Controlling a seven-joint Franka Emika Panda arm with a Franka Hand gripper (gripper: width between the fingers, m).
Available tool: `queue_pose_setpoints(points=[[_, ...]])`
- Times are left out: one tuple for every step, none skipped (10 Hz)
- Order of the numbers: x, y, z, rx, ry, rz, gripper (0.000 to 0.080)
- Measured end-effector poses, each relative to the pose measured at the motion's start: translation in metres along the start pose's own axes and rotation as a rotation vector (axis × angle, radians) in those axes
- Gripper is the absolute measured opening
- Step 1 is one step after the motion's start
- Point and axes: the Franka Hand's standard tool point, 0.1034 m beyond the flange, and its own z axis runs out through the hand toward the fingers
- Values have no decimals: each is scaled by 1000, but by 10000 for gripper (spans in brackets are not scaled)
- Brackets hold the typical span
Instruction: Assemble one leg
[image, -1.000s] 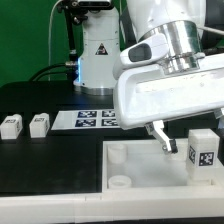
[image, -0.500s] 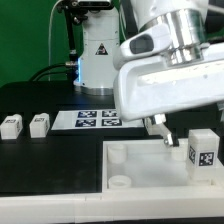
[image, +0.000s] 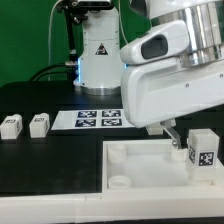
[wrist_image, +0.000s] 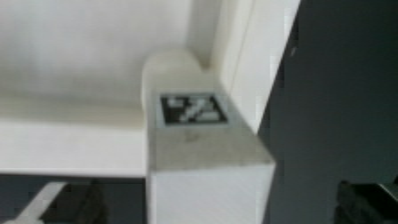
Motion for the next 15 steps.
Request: queue_pose_setpoints(points=[[-3, 1, 1, 19, -87, 3, 648], [0, 5, 3, 24, -104, 8, 648], [3, 10, 4, 16, -74, 10, 648], [2, 13, 6, 14, -74, 14, 648], [0, 15, 9, 15, -76, 18, 648], [2, 16, 10, 11, -58, 1, 648], [2, 16, 10, 12, -59, 18, 604], [2, 15, 10, 11, -59, 36, 604], [1, 15, 11, 11, -60, 51, 456], [2, 15, 11, 10, -60, 97, 305], [2, 16, 11, 6, -59, 202, 294], [2, 16, 11, 4, -59, 272, 294], [2, 17, 11, 0, -55, 373, 294], [3, 18, 12, -4, -40, 465, 294], [2, 18, 12, -10, -29, 621, 294]])
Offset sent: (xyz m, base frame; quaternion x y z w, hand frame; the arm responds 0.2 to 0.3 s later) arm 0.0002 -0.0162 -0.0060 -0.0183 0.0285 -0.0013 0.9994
